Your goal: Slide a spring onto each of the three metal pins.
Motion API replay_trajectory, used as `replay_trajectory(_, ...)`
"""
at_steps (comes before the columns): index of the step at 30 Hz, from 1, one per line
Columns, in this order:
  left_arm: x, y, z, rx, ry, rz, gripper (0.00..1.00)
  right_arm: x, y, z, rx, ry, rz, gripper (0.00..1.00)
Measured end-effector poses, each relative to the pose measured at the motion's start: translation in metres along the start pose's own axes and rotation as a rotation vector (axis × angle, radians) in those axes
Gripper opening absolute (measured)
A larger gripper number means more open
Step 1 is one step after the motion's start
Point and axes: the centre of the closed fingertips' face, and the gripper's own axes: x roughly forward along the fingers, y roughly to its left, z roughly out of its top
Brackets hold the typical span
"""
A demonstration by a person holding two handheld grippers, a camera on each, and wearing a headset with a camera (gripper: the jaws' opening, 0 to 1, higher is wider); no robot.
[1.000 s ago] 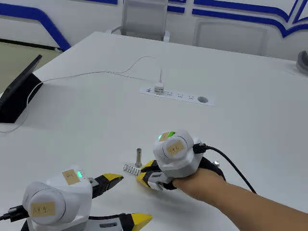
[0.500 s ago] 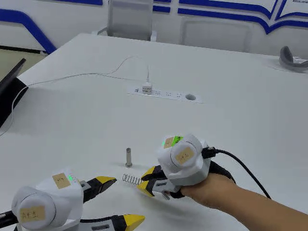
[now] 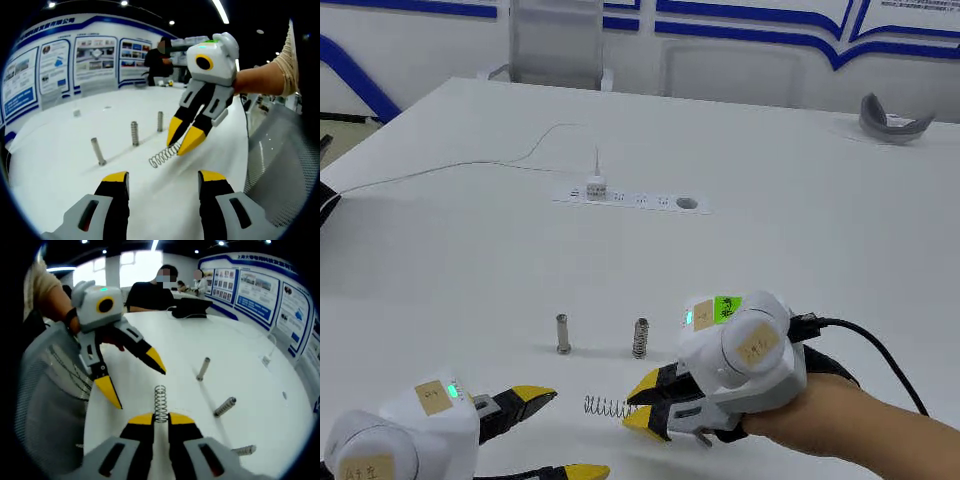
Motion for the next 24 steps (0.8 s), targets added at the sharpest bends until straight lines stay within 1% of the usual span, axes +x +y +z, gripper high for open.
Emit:
replay_trajectory(3, 0.002, -0.006, 0.001, 0.033, 0.005, -0.022, 0.54, -0.004, 0.006, -0.002, -0.009, 0.015, 0.027, 0.12)
replay_trajectory(5, 0.003, -0.01, -0.001, 0.062, 0.012, -0.039, 0.52, -0.006, 0.009, -0.003, -0.012, 0.025, 0.042, 0.12)
replay_trajectory(8, 0.004, -0.014, -0.002, 0.084, 0.015, -0.06, 0.49, -0.007, 0.012, -0.003, -0.018, 0.034, 0.056, 0.12)
replay_trajectory(12, 0.005, -0.021, -0.002, 0.129, 0.014, -0.089, 0.39, -0.007, 0.019, -0.003, -0.02, 0.046, 0.085, 0.12)
replay_trajectory(14, 0.005, -0.023, 0.0, 0.147, 0.005, -0.098, 0.34, -0.006, 0.023, -0.004, -0.024, 0.055, 0.104, 0.12)
replay_trajectory(18, 0.005, -0.026, 0.0, 0.181, 0.007, -0.113, 0.25, -0.005, 0.028, -0.005, -0.029, 0.071, 0.131, 0.12)
replay_trajectory(21, 0.005, -0.03, 0.0, 0.207, 0.012, -0.125, 0.21, -0.005, 0.031, -0.006, -0.032, 0.081, 0.147, 0.12)
replay_trajectory(24, 0.007, -0.032, -0.004, 0.234, 0.032, -0.135, 0.19, -0.006, 0.033, -0.004, -0.034, 0.086, 0.16, 0.12)
